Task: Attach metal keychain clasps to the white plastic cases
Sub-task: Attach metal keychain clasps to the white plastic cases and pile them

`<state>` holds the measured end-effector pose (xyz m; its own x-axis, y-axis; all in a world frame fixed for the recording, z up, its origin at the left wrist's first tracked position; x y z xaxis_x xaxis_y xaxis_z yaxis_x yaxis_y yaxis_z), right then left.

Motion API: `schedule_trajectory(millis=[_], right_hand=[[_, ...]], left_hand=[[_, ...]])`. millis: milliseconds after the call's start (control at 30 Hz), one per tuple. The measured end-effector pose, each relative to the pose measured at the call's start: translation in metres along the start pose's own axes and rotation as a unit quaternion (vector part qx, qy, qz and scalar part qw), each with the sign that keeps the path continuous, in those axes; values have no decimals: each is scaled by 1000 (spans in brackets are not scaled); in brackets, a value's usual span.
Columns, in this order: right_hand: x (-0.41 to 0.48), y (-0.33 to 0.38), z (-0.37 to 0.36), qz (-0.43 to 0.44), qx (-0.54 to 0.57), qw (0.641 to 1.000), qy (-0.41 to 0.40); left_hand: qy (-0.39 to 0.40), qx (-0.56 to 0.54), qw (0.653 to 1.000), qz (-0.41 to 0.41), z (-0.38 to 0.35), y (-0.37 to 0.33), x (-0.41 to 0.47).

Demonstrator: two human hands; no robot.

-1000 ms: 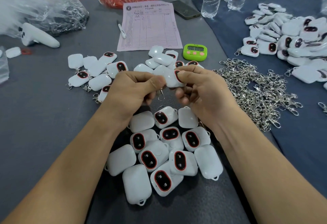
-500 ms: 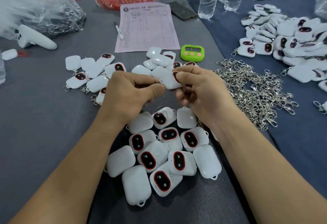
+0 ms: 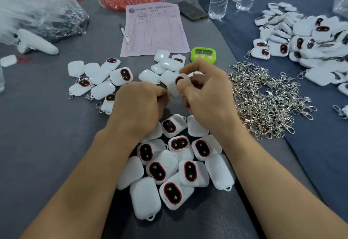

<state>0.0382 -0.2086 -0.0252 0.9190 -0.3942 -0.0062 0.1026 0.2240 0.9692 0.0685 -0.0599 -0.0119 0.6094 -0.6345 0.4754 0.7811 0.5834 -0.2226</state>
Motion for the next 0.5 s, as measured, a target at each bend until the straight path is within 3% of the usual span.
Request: schedule_trajectory(millis=[67,133,233,333,433,500], right_hand=[[2,-4,0,-25,38,999,8],[8,-18,-3,-120,146,981,44],[9,-34,-13,-233,271,929,96],[7,-37,-21,-265,331,896,132],[6,-36,-21,-261,326,899,133],[7,-33,-16,-231,292,922,110]], left_hand=[[-7,-66,997,34,-4,6,-1],[-25,-181,979,91,-11,15,-4],[-58,-352,918,175,-19,23,-6],[-55,-448,872,188,-23,19,-4],[-62,-445,875,181,-19,19,-4],[-79,-354,916,173,-11,25,-6]])
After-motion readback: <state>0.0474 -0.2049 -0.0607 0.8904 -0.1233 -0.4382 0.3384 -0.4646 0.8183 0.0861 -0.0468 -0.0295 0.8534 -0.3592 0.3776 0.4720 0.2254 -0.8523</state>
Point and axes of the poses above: each hand's wrist, its own x-axis towards the middle knuckle, its own z-axis out of the back of the hand, y = z × x, the point moved 9 cm from there along x, towards the middle knuckle, and after that the axes turned 14 degrees about -z, right-handed, at the moved point
